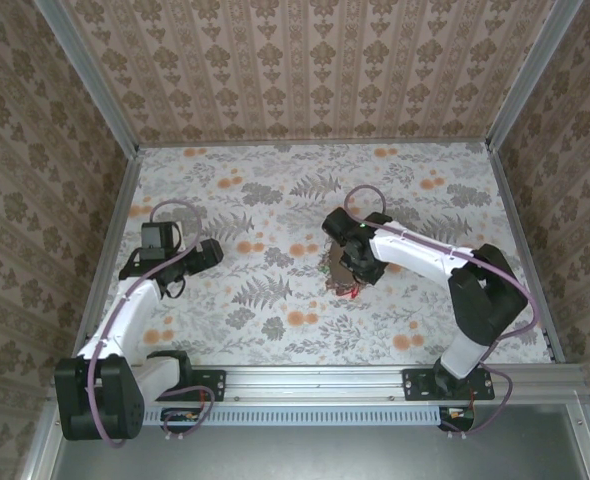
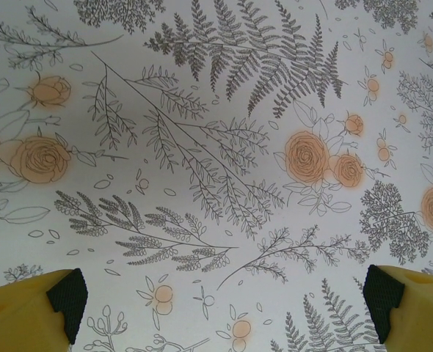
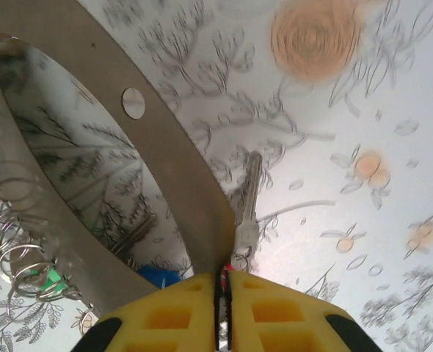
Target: Put the keys on the keyring
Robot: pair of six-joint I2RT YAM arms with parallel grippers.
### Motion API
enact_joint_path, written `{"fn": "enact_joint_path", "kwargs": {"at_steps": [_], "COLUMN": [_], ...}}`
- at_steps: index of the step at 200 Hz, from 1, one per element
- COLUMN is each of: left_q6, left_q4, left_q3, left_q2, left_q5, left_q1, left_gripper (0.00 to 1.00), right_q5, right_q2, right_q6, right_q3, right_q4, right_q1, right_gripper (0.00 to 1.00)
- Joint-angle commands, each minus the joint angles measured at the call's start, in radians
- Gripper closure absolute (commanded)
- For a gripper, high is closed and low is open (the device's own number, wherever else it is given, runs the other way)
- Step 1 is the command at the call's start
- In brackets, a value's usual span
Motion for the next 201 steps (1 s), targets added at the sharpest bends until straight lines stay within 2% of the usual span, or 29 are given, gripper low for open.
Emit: {"fn": "enact_joint_path", "kwargs": {"at_steps": [1, 31, 43, 56, 66, 80, 93, 124, 156, 201], "left_q6": [-0.032, -0.050, -0.055, -0.057, -0.056, -0.049, -0.040, -0.029, -0.035, -0.042], "left_q4": [0.039, 0.057, 0.060, 0.057, 0.056, 0.056, 0.051, 0.033, 0.039, 0.036], "left_q3": [-0.014, -0.012, -0.011, -0.009, -0.011, -0.011, -0.004, 0.014, 0.009, -0.002], "left_q2": [-0.005, 0.019, 0.025, 0.026, 0.023, 0.020, 0.022, 0.026, 0.026, 0.020], "left_q5": [0.024, 0.039, 0.045, 0.048, 0.051, 0.056, 0.064, 0.070, 0.073, 0.071], "left_q1": [0.007, 0.006, 0.006, 0.007, 0.007, 0.006, 0.007, 0.006, 0.006, 0.006], "left_gripper": [0.00, 0.00, 0.00, 0.00, 0.00, 0.01, 0.01, 0.01, 0.01, 0.01], "right_q5": [0.142, 0.169, 0.159, 0.026, -0.074, -0.100, -0.122, -0.192, -0.169, -0.162], "right_q2": [-0.030, -0.038, -0.055, -0.080, -0.073, -0.032, -0.001, 0.083, 0.187, 0.232], "right_q6": [-0.139, -0.311, -0.384, -0.535, -0.591, -0.679, -0.769, -0.834, -0.912, -0.866], "right_q3": [0.036, -0.010, -0.058, -0.129, -0.138, -0.099, -0.069, -0.020, 0.060, 0.080], "right_q4": [-0.061, 0.071, 0.153, 0.301, 0.323, 0.283, 0.271, 0.227, 0.153, 0.114], "right_q1": [0.004, -0.003, -0.022, -0.085, -0.155, -0.199, -0.201, -0.218, -0.231, -0.234], "right_gripper": [0.88, 0.86, 0.83, 0.77, 0.75, 0.72, 0.63, 0.50, 0.50, 0.51]}}
